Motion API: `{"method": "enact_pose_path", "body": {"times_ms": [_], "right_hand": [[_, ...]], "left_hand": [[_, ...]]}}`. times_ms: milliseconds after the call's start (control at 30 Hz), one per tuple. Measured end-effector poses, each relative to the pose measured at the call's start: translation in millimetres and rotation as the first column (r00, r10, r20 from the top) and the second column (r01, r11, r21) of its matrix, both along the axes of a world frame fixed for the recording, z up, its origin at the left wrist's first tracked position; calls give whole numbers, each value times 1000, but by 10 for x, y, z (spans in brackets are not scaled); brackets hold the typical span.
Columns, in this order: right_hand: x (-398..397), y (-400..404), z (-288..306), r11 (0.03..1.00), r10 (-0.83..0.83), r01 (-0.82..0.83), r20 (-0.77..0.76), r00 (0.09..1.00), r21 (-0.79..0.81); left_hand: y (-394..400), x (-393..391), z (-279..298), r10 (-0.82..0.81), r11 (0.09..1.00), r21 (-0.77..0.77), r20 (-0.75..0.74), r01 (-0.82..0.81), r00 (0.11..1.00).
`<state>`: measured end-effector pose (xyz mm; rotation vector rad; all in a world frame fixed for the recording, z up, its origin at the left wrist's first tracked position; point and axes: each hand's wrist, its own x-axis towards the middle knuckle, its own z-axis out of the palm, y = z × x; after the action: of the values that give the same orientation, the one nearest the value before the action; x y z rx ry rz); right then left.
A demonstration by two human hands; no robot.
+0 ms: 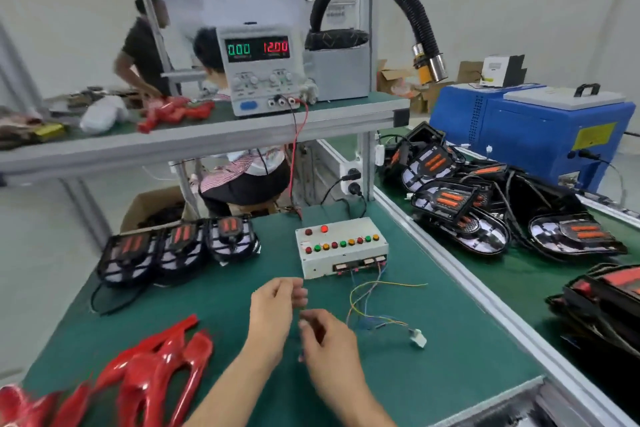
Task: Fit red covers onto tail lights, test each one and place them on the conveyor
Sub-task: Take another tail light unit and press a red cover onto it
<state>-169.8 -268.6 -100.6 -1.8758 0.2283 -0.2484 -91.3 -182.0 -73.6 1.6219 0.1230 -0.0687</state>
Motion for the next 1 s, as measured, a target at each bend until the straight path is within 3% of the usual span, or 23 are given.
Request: {"method": "enact_pose_path", "body": {"times_ms": [167,300,433,533,733,867,1000], "right_hand": [[196,342,-150,996,79,-76,-70,994,35],[338,442,-231,996,79,-83,-94,992,-39],[445,454,-261,994,74,-80,-95,993,-69],[442,454,-285,998,62,-63,-65,996,-18],[461,477,-316,999,42,-43,-10,999,-24],[536,475,-353,997,64,-66,-39,997,-45],[561,463,-367,995,57,-58,-16,998,-76]], "left_hand": [[544,182,-82,60,989,141,-53,-52,997],[739,286,-160,-16,955,292,-143,58,990],[762,492,-174,-4,953,298,-142,47,990],[768,787,-173,104,963,264,-167,-58,980],[813,1477,-115,369,925,33,-307,-378,877],[802,1797,-15,355,904,-88,-395,-419,847],[870,2004,27,225,929,-148,-503,-340,835]]}}
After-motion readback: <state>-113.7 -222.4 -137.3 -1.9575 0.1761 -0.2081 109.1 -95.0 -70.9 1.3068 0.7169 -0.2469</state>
